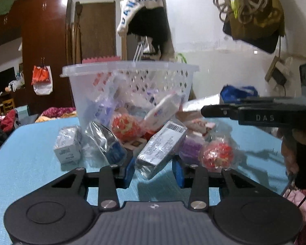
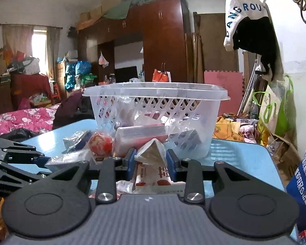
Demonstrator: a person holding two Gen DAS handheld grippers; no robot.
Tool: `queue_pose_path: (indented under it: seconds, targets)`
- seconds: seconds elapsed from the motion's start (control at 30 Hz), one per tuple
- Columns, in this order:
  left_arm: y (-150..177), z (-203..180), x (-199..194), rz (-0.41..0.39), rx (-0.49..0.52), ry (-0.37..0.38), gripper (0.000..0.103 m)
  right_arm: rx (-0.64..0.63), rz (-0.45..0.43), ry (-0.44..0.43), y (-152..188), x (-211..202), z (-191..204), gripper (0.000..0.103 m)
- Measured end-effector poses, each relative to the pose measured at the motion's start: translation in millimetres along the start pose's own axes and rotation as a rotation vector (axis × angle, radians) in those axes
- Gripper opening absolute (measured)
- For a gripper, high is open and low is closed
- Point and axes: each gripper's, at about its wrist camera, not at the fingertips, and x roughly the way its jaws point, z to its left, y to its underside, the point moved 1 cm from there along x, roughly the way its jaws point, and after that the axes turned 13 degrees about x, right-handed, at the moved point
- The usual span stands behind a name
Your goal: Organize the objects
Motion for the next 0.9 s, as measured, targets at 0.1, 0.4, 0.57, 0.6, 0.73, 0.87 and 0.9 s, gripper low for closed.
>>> queue_pose_path:
  seconds: [0.1,0.4,0.57,0.6,0.73,0.87,0.9]
  targets:
    - [-1,8,-7,-0.036,-0.028,-0.002,0.044,0.002,-0.041,-0.013,-7,-11,2,0.035]
    - [-10,24,-26,-0.105,-0.073,-0.028,0.044,0.038,-0.113,-0.057,-20,-34,1,0.035]
    - [-27,40,-36,-0.152,-0.101,-0.046,0.044,0.042,-0.134,-0.068,-28,-33,2,0.035]
    - [-34,44,-37,-0.161,-0.101,-0.049,0.044,0.037,-0.139,-0.067,-30,-34,4,0.035]
    - [-67,64,-38,-0.202,-0.115,-0.049,0.044,0.027,-0.151,-0.053,-52,-30,9,0.035]
    - [-92,74,-35,-0.225,-0.106,-0.092,0.044,0.015,-0.159,-0.042,-67,-23,13,0.035]
    - [-98,77,-33,-0.224,-0.110,-0.085,0.044,0.015,-0.158,-0.047,-70,-19,14,0.035]
